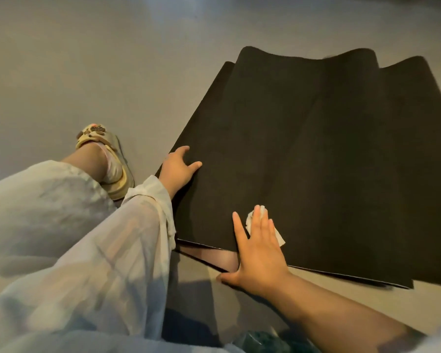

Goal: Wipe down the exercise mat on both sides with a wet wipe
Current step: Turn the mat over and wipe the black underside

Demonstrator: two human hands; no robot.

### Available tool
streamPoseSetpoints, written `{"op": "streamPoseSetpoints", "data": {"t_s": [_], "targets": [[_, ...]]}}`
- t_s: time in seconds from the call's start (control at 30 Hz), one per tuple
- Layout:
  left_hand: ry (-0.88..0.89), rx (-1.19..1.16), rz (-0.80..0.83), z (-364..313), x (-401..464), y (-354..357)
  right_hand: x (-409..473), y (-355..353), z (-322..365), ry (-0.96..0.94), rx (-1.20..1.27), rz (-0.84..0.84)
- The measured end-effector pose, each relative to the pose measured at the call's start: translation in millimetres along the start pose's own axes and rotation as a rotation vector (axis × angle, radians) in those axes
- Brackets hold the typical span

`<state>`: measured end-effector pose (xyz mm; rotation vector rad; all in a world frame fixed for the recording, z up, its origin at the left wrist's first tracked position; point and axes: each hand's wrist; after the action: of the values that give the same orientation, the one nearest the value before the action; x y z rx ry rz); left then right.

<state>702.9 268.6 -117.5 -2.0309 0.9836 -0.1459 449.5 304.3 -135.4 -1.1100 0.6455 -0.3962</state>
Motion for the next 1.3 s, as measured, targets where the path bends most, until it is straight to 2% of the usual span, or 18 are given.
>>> {"op": "streamPoseSetpoints", "data": {"t_s": [0.1,0.17,0.27,0.53,0.63,0.73,0.77,0.9,0.93,1.0,1.1,1.2,1.3], "targets": [[0.147,0.105,0.173,-2,-10,4,0,4,2,0.017,-0.031,0.017],[0.128,0.220,0.291,-3,-18,10,-5,4,-2,0.019,-0.032,0.011],[0.108,0.296,0.274,-7,-25,18,-17,-4,-14,0.010,-0.045,0.021],[0.155,0.241,0.354,-18,-64,60,-70,-31,-69,-0.033,-0.147,0.118],[0.167,0.239,0.321,-18,-65,56,-78,-31,-75,-0.113,-0.148,0.030],[0.203,0.274,0.232,-10,-55,33,-68,-34,-67,-0.256,0.021,0.058],[0.200,0.298,0.225,-6,-52,26,-62,-36,-65,-0.297,0.044,0.021],[0.175,0.524,0.256,6,-49,7,-42,-46,-54,-0.274,0.255,-0.106],[0.220,0.501,0.236,3,-49,6,-36,-48,-55,-0.243,0.350,-0.154],[0.331,0.265,0.219,-13,-50,7,-22,-56,-56,-0.145,0.538,-0.235],[0.428,-0.100,0.361,-51,-61,11,-1,-69,-56,-0.014,0.732,-0.242],[0.461,-0.152,0.597,-72,-71,17,15,-77,-56,0.040,0.853,-0.240],[0.410,-0.140,0.688,-73,-73,28,29,-85,-57,0.050,0.929,-0.350]]}}
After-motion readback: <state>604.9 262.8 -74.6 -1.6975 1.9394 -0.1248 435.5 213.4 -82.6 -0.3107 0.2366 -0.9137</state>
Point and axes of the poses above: each hand's wrist, its own x-axis towards the middle knuckle, its own y-axis out of the palm, z = x × y, and after that the axes turned 2 degrees about x, right-handed
